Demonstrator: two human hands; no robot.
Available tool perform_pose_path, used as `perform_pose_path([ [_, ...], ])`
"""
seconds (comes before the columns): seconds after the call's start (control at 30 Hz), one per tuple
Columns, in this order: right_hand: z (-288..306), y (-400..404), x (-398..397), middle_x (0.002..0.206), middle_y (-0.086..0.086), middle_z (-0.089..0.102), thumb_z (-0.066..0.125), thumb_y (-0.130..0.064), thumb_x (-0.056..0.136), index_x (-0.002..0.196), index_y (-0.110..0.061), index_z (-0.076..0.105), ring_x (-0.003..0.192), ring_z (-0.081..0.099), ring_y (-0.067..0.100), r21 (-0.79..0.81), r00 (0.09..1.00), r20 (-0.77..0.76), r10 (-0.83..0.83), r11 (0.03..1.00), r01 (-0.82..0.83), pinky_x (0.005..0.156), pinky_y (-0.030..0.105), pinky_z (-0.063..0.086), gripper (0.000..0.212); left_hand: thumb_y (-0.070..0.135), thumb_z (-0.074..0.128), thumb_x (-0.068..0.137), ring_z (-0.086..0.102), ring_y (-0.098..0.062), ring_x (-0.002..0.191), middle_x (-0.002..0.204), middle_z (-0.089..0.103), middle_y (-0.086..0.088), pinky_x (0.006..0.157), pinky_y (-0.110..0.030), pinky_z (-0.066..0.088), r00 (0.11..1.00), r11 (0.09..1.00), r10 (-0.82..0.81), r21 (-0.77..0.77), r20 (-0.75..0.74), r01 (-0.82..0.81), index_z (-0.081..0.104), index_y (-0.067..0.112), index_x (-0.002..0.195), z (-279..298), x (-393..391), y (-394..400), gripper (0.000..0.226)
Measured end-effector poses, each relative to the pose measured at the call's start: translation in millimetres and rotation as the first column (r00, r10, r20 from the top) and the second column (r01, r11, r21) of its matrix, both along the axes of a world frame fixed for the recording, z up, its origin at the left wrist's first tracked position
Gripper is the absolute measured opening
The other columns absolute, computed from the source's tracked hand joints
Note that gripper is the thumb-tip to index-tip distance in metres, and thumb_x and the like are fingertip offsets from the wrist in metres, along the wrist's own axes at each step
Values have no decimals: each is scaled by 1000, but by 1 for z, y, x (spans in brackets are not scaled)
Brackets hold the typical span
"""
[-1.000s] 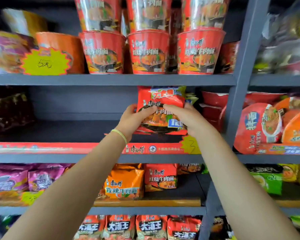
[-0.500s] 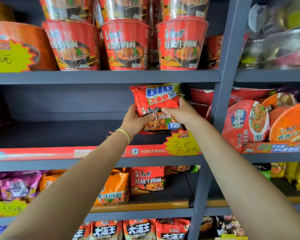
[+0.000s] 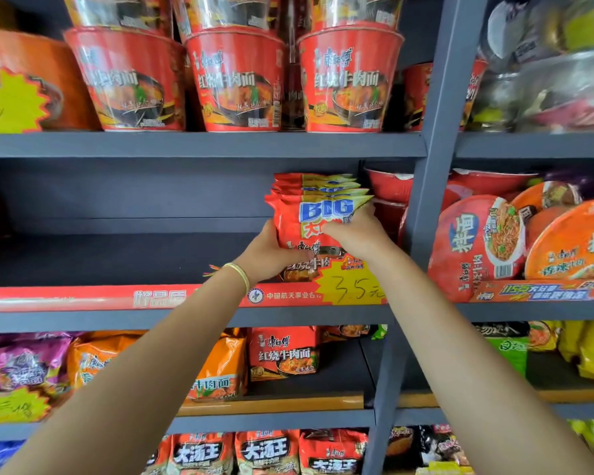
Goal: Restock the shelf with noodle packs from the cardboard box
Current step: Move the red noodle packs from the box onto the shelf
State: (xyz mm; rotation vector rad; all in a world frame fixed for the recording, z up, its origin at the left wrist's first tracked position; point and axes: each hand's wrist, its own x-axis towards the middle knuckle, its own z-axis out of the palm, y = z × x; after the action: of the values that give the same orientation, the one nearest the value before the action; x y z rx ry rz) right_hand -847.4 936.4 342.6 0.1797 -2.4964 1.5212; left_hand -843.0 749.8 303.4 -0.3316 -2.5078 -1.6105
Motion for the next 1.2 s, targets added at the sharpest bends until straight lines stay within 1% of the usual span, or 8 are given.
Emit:
perform_pose_path([
  [0.13,-2,0,3,122,5,55,67,-27,87,131,-7,33,96,55,18,27,999,-2,-37,999,37,62,28,43,59,36,86,72,65,-15,112,125,66,5,103,-44,50,998,1000,29,10,-56,-29,47,19,134,-1,0,4,76],
  [0.27,-1,-6,3,133,14,52,67,-31,85,136,-5,30,113,57,31,86,996,-27,-90,992,92,85,37,51,68,53,81,68,64,-14,111,123,66,7,102,-42,50,997,997,65,-40,-45,-67,48,23,133,-1,-3,3,78],
  [0.53,-7,-8,11,128,14,57,66,-30,87,140,-4,26,108,61,33,250,977,-161,-141,952,179,80,39,52,71,57,68,84,65,-15,110,126,65,6,102,-43,51,996,997,75,-27,-39,-77,48,24,136,-1,-5,-2,65],
  [0.63,-3,-5,13,126,12,59,71,-33,84,140,-4,26,106,63,32,329,980,-149,-132,928,175,73,34,48,78,59,74,78,64,-14,112,127,65,7,103,-44,50,999,999,31,-31,-8,-31,46,26,139,1,-6,-1,75],
  [0.8,2,0,17,118,6,60,85,-39,71,152,-3,0,97,66,27,505,997,-33,-73,859,79,73,37,54,123,51,93,48,61,-14,120,129,63,10,106,-46,48,998,982,-64,-180,5,64,38,31,141,0,-7,-6,111],
  [0.97,0,-5,10,127,10,59,89,-33,68,148,-7,10,111,62,32,446,984,-108,-139,878,173,86,44,55,115,31,94,61,60,-22,117,126,64,4,105,-44,47,991,976,113,-180,-66,-123,42,22,137,0,-10,6,92],
  [1.1,-3,-6,10,133,12,55,87,-36,70,152,-6,4,115,59,32,446,988,-72,-137,882,155,90,44,54,120,42,93,56,61,-20,117,127,64,7,106,-47,47,997,977,75,-198,-33,-80,39,26,140,1,-9,5,101],
  [1.2,-3,-9,18,147,19,36,82,-42,75,154,-2,3,130,46,35,376,969,-155,-192,896,237,100,43,47,118,43,89,63,62,-18,115,126,64,5,105,-46,48,996,985,90,-147,-18,-91,41,22,139,5,-2,1,92],
])
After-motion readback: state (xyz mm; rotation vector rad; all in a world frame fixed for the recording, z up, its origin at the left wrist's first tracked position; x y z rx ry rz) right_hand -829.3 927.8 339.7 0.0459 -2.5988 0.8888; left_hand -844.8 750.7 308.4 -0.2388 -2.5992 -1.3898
